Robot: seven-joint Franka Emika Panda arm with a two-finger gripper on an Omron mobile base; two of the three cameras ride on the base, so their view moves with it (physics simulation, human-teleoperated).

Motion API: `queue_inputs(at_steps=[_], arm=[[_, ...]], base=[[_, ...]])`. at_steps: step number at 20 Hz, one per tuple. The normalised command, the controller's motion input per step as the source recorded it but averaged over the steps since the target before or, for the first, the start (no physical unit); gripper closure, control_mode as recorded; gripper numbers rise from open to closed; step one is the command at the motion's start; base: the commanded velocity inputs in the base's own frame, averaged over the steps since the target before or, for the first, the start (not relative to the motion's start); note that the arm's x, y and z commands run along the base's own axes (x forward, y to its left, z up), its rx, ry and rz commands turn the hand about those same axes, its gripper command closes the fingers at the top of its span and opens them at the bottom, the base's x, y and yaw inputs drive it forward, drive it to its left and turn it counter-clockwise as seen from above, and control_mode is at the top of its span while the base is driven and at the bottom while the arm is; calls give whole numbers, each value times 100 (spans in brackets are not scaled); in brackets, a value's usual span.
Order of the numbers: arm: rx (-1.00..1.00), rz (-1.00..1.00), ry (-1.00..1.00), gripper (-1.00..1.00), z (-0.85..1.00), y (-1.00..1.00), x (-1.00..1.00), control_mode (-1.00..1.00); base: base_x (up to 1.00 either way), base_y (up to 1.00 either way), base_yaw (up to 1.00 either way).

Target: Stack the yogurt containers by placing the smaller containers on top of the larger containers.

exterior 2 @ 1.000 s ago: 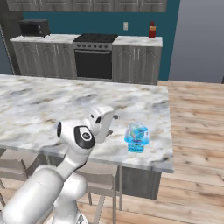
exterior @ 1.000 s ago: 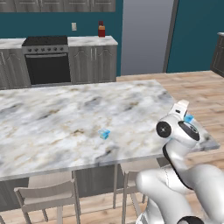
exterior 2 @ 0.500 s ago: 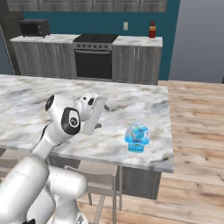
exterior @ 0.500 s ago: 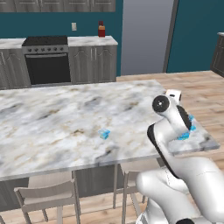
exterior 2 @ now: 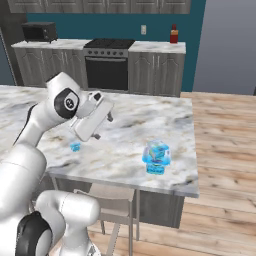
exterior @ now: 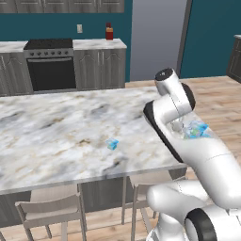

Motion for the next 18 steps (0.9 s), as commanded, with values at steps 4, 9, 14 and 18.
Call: queue_inputs(at_steps=[4,9,14,18], arm=[[12,0,25,-100,0,22,-14,-100],[9,-2,11,-100,0,22,-2,-100],[13,-11,0,-100,0,26,0,-100],[17,-20,-7,-100,0,27,0,-100]], base=[[0,0,0],[0,0,0],[0,0,0],[0,0,0]])
